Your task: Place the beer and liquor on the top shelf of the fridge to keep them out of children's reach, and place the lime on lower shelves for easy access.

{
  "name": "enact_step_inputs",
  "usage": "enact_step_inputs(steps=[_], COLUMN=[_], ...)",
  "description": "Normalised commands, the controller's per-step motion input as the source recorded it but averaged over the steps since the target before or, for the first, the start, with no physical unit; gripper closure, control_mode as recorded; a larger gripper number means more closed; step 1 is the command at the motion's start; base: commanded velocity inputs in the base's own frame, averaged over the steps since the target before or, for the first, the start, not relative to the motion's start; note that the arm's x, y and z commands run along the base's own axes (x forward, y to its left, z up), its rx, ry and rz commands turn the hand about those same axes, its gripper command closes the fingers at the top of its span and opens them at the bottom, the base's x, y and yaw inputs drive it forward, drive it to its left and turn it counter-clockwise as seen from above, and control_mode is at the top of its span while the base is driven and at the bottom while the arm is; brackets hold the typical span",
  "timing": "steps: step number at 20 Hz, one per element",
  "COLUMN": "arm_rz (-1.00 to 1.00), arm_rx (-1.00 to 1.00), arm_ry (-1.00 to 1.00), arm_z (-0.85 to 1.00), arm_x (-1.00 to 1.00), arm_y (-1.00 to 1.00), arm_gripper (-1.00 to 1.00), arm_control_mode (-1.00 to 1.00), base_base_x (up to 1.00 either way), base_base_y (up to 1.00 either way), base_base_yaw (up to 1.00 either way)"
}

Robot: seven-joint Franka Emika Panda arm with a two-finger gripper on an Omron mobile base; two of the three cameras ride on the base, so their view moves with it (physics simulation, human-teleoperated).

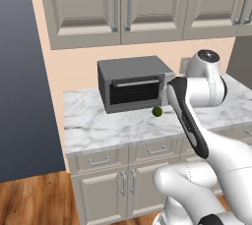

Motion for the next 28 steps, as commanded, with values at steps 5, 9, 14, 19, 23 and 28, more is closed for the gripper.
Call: enact_step_inputs(steps=[5,9,14,19,23,28], arm_rz=[0.0,0.0,0.0,0.0,0.0,0.0], arm_rx=[0.0,0.0,0.0,0.0,0.0,0.0], arm_ry=[0.09,0.05,0.06,0.07,0.08,0.09], arm_z=[-0.45,-0.27,-0.28,-0.27,-0.25,-0.26], arm_x=[0.21,0.27,0.32,0.34,0.38,0.4], arm_y=[-0.26,-0.03,0.0,0.0,-0.01,-0.01], arm_gripper=[-1.0,-1.0,-1.0,-1.0,-1.0,-1.0], arm_control_mode=[-1.0,-1.0,-1.0,-1.0,-1.0,-1.0], base_base_x=[0.0,0.0,0.0,0.0,0.0,0.0], base_base_y=[0.0,0.0,0.0,0.0,0.0,0.0], base_base_yaw=[0.0,0.0,0.0,0.0,0.0,0.0])
